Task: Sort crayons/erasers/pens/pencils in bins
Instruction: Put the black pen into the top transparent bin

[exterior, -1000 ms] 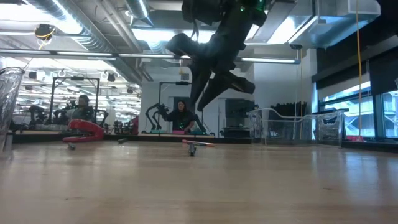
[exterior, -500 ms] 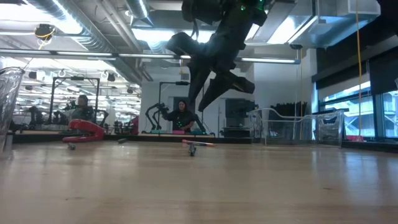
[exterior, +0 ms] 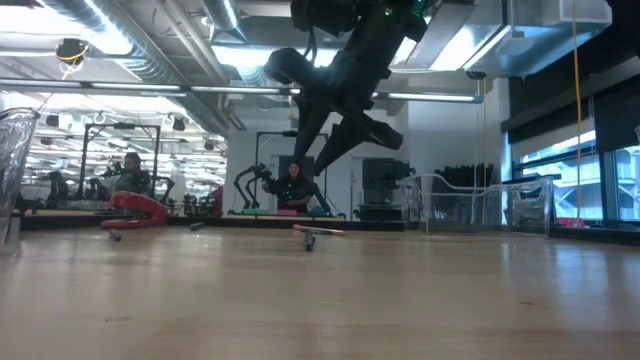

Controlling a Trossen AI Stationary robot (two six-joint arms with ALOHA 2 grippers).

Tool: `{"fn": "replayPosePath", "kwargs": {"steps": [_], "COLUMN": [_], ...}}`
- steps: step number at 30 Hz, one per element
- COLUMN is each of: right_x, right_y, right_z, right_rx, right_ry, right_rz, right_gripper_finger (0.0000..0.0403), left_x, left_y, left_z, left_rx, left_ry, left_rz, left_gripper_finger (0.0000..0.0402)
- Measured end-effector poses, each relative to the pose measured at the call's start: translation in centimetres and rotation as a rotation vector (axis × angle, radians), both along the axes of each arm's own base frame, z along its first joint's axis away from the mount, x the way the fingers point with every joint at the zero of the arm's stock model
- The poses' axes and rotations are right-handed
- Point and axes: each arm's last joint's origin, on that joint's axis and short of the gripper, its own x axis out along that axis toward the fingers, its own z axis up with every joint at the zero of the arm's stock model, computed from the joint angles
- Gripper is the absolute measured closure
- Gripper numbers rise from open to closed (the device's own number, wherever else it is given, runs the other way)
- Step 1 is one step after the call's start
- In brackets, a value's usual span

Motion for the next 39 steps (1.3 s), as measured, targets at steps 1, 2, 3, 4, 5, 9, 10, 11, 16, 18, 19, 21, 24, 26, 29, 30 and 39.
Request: {"fn": "replayPosePath", "kwargs": {"steps": [1,2,3,4,5,9,10,11,16,18,19,21,24,26,29,30,39], "right_x": [0.0,0.0,0.0,-0.1,-0.1,-0.3,-0.3,-0.2,-0.1,0.0,0.1,0.2,0.3,0.4,0.7,0.8,1.2], "right_y": [0.0,0.1,0.1,0.1,0.1,0.1,0.0,0.0,-0.7,-0.8,-1.0,-1.2,-1.6,-1.8,-1.9,-2.0,-2.2], "right_z": [0.0,0.0,-0.1,-0.2,-0.3,-1.0,-1.2,-1.3,-2.0,-2.1,-2.2,-2.3,-2.5,-3.1,-4.2,-4.5,-6.2], "right_rx": [0.034,0.058,0.072,0.077,0.079,0.095,0.099,0.104,0.099,0.098,0.099,0.097,0.079,0.077,0.089,0.095,0.104], "right_ry": [-0.003,-0.004,0.002,0.01,0.02,0.067,0.078,0.074,0.092,0.09,0.078,0.078,0.075,0.094,0.107,0.102,0.132], "right_rz": [-0.027,-0.047,-0.058,-0.063,-0.065,-0.087,-0.097,-0.107,-0.128,-0.132,-0.135,-0.138,-0.146,-0.151,-0.15,-0.148,-0.16], "right_gripper_finger": [0.0273,0.0273,0.0273,0.0273,0.0273,0.0273,0.0273,0.0273,0.0273,0.0273,0.0273,0.0273,0.0273,0.0273,0.0273,0.0273,0.0273], "left_x": [0.0,0.0,0.0,0.0,0.0,0.0,0.0,0.0,0.0,0.0,0.0,0.0,0.0,0.0,0.0,0.0,0.0], "left_y": [0.0,0.0,0.0,0.0,0.0,0.0,0.0,0.0,0.0,0.0,0.0,0.0,-0.1,-0.1,-0.1,-0.1,-0.1], "left_z": [0.0,0.0,0.0,0.0,0.0,0.0,0.0,0.0,0.0,0.0,0.0,0.0,0.0,0.0,0.0,0.0,0.0], "left_rx": [0.0,0.0,0.0,0.0,0.0,0.001,0.001,0.001,0.001,0.0,0.0,0.0,-0.002,-0.003,-0.003,-0.004,-0.019], "left_ry": [0.0,0.0,0.0,0.0,0.0,0.001,0.001,0.001,0.001,0.0,0.0,0.0,-0.003,-0.004,-0.004,-0.005,0.004], "left_rz": [0.0,0.0,0.0,0.0,0.0,0.0,0.0,-0.001,-0.001,-0.001,-0.001,-0.001,-0.003,-0.003,-0.002,-0.002,-0.009], "left_gripper_finger": [0.03,0.03,0.03,0.03,0.03,0.03,0.03,0.03,0.03,0.03,0.03,0.03,0.03,0.03,0.03,0.03,0.03]}}
